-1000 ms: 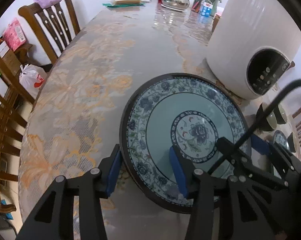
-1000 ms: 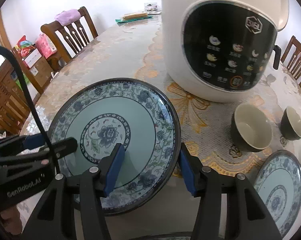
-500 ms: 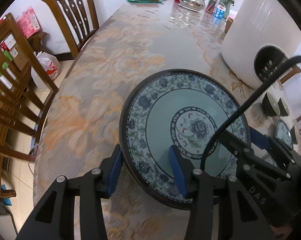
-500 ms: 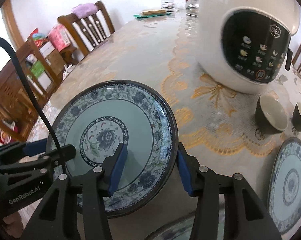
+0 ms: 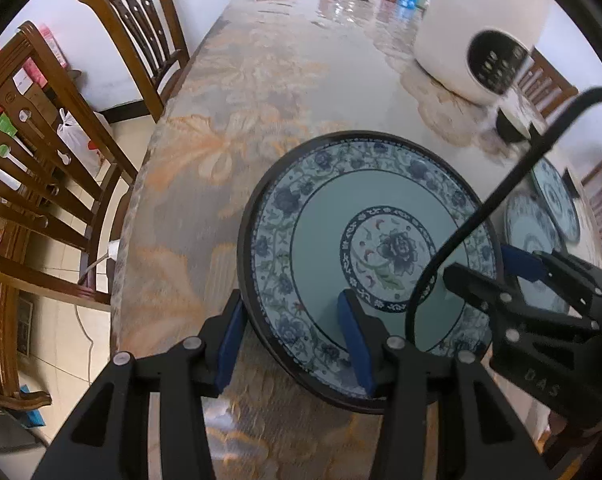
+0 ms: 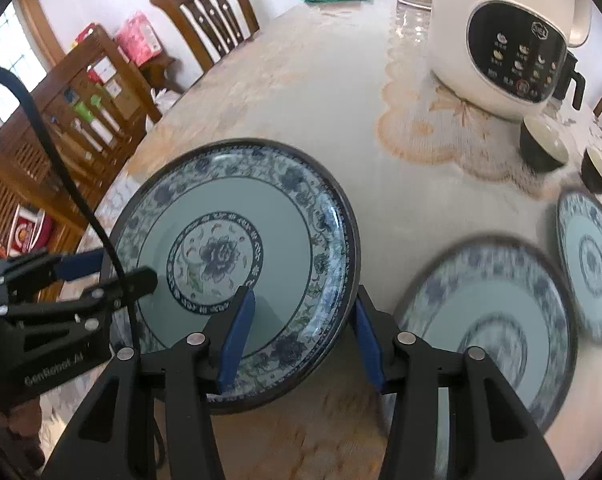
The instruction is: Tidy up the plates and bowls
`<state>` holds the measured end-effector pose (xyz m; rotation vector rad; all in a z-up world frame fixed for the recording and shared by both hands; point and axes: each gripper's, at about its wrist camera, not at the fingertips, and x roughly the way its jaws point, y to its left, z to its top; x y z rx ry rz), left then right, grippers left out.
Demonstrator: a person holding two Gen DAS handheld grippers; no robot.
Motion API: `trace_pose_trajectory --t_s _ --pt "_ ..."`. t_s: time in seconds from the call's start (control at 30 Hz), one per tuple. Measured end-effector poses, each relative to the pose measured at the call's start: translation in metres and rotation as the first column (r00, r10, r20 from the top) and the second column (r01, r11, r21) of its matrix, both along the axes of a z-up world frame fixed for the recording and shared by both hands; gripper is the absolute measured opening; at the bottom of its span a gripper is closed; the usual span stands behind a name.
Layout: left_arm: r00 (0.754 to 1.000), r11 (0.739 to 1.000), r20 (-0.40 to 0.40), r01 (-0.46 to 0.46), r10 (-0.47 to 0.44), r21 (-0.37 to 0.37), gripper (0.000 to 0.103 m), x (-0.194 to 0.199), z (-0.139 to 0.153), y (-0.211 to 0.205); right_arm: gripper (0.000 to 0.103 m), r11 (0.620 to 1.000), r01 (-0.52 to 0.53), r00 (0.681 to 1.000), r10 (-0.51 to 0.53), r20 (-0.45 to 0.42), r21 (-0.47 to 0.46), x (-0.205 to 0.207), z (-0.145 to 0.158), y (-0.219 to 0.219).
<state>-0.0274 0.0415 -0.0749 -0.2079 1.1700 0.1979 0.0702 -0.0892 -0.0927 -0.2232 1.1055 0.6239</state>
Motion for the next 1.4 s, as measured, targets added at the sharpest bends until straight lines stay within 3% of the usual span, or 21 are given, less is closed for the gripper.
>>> trace_pose_trajectory --t_s 0.57,0.87,1.07,1.4 --pt "0.988 0.989 -0.056 0.145 -0.147 -0.032 0.049 -0.042 0.0 -0.025 0.051 1.0 -0.009 0.995 0.006 -0.099 -0.024 -0.053 0.002 -0.034" --pt "0.989 0.991 -0.086 0.115 -0.121 -0.071 0.049 -0.049 0.001 -0.019 0.051 0.999 0.032 0.99 -0.027 -0.142 0.036 -0.065 0.003 -0.049" --pt "0.993 0.996 -0.107 0.051 -0.058 -0.071 0.049 -0.054 0.005 -0.005 0.051 0.995 0.063 0.992 -0.054 -0.117 0.073 -0.068 0.015 -0.066" --pt "0.996 0.998 -0.075 -0.046 0.042 -0.05 0.049 -0.05 0.025 0.011 0.051 0.983 0.146 0.985 -0.134 -0.109 0.11 -0.051 0.031 -0.105"
